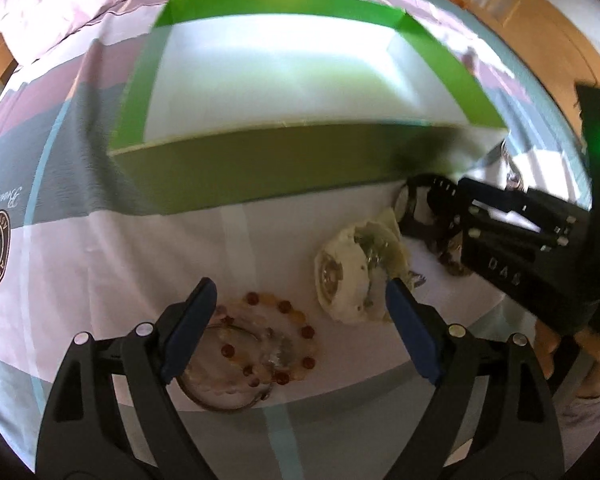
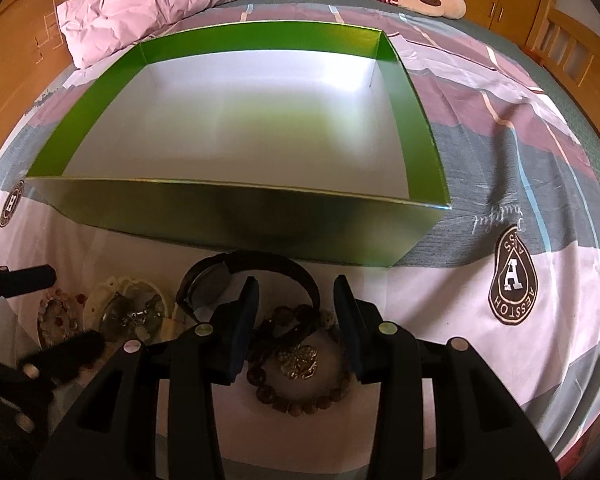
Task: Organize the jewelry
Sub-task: 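Close the left tool on the cream watch while the right tool grasps the black watch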
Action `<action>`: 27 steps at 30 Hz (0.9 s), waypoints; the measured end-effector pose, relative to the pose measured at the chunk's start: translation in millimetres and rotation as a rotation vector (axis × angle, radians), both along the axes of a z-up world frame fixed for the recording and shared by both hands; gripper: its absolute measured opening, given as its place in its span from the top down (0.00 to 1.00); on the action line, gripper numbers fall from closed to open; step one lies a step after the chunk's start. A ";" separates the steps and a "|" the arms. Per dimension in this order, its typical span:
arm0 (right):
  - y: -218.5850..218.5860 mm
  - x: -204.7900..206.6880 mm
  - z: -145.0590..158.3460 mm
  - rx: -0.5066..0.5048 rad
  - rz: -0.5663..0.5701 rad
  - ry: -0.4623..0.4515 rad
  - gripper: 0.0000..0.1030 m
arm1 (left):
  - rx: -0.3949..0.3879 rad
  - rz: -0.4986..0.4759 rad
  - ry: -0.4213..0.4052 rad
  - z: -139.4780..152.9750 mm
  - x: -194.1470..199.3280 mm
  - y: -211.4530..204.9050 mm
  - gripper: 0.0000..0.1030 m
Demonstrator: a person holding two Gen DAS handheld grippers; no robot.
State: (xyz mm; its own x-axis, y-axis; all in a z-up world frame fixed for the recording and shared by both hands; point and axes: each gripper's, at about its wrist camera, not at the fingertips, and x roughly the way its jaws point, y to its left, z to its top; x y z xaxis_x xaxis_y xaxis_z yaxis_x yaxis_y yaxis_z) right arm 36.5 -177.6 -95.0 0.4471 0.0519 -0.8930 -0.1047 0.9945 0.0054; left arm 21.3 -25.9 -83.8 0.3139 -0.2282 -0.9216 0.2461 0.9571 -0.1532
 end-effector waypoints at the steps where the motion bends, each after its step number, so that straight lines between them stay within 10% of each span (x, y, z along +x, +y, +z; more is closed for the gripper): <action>1: -0.3 0.2 -0.7 0.000 0.000 0.000 0.60 | 0.017 -0.002 -0.001 -2.4 0.8 -2.2 0.17; 7: 2.3 -2.9 3.9 0.049 0.037 -0.003 0.88 | -0.077 0.016 0.040 -5.5 8.1 4.6 0.79; 17: 14.5 -18.6 41.0 0.126 0.118 -0.133 1.00 | -0.107 0.048 -0.074 28.9 5.1 21.2 0.88; 22: 1.5 -10.4 31.3 0.123 0.063 -0.059 1.00 | -0.109 0.045 -0.066 33.0 3.5 29.2 0.85; 27: -9.4 -9.6 31.0 0.155 0.032 -0.018 0.74 | -0.079 0.031 -0.041 24.0 2.7 29.0 0.64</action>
State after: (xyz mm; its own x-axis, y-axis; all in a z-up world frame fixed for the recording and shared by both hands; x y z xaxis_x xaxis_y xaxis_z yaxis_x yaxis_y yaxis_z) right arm 26.9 -187.1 -64.0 0.4584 0.2036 -0.8651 -0.1382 0.9779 0.1570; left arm 24.0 3.0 -59.8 0.3590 -0.2891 -0.8874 0.2246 0.9496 -0.2185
